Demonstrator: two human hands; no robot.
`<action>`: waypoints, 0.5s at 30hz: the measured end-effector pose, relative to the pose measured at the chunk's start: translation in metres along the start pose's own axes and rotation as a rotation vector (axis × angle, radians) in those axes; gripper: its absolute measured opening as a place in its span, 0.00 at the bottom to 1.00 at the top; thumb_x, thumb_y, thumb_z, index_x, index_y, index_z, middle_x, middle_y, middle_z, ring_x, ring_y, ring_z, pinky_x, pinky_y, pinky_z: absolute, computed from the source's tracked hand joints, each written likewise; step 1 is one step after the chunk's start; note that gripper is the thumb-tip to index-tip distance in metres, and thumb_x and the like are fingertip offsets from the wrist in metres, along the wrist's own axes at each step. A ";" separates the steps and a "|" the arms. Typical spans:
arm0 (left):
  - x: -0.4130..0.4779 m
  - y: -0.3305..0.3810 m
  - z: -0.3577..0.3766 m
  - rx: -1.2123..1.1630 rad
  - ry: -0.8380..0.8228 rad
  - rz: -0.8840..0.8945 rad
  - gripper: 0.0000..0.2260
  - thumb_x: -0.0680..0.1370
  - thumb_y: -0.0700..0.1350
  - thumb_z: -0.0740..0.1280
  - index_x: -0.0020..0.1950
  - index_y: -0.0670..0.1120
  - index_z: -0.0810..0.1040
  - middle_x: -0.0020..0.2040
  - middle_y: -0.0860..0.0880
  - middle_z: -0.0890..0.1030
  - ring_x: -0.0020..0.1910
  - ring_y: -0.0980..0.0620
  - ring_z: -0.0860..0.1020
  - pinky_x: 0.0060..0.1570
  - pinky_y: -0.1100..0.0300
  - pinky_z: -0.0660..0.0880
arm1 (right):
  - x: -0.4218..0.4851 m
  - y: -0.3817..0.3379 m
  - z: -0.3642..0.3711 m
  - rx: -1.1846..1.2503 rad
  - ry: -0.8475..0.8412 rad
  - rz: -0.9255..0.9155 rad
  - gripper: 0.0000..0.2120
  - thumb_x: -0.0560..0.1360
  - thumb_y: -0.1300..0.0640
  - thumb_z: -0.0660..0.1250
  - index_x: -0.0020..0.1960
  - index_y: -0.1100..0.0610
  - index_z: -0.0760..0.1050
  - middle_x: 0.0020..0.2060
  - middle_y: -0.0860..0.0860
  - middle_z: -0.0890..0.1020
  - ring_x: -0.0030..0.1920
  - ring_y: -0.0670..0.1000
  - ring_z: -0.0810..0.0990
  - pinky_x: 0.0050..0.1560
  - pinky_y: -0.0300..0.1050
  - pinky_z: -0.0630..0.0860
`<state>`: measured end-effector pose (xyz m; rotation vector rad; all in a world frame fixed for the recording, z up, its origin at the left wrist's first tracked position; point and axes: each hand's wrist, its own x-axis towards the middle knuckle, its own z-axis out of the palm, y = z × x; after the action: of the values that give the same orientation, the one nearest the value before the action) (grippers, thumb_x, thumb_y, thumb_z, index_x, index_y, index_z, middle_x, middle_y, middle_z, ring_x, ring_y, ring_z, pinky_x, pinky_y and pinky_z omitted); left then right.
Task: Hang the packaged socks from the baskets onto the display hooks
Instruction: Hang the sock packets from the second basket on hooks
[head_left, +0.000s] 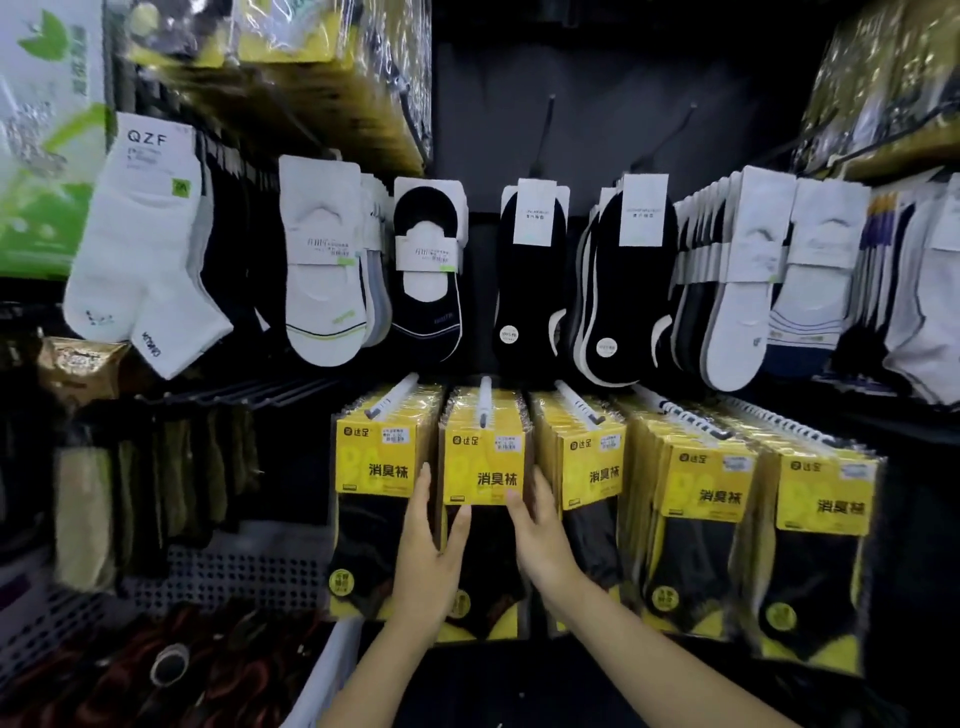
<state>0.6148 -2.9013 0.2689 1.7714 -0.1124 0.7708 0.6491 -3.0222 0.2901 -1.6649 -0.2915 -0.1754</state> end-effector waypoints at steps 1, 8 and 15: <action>-0.001 0.004 -0.008 -0.002 0.009 0.018 0.32 0.75 0.60 0.61 0.76 0.57 0.54 0.73 0.60 0.60 0.71 0.64 0.59 0.67 0.67 0.59 | -0.003 -0.005 -0.001 -0.017 -0.002 -0.034 0.30 0.80 0.47 0.58 0.78 0.49 0.50 0.76 0.47 0.58 0.76 0.48 0.56 0.76 0.49 0.56; 0.017 -0.002 -0.066 0.072 0.191 -0.006 0.26 0.78 0.52 0.61 0.75 0.50 0.59 0.72 0.52 0.65 0.70 0.54 0.64 0.66 0.58 0.62 | -0.023 -0.035 0.013 -0.155 0.066 -0.339 0.24 0.80 0.54 0.61 0.74 0.49 0.58 0.72 0.41 0.59 0.72 0.39 0.56 0.73 0.39 0.55; 0.040 -0.028 -0.091 0.143 0.161 -0.217 0.34 0.79 0.53 0.61 0.78 0.47 0.46 0.78 0.48 0.51 0.77 0.48 0.50 0.73 0.51 0.51 | -0.021 -0.028 0.067 -0.107 -0.181 -0.213 0.26 0.80 0.48 0.59 0.75 0.45 0.53 0.72 0.39 0.56 0.74 0.42 0.54 0.71 0.40 0.55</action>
<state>0.6179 -2.7989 0.2807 1.8115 0.2440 0.7753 0.6174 -2.9545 0.3030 -1.7575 -0.6059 -0.2023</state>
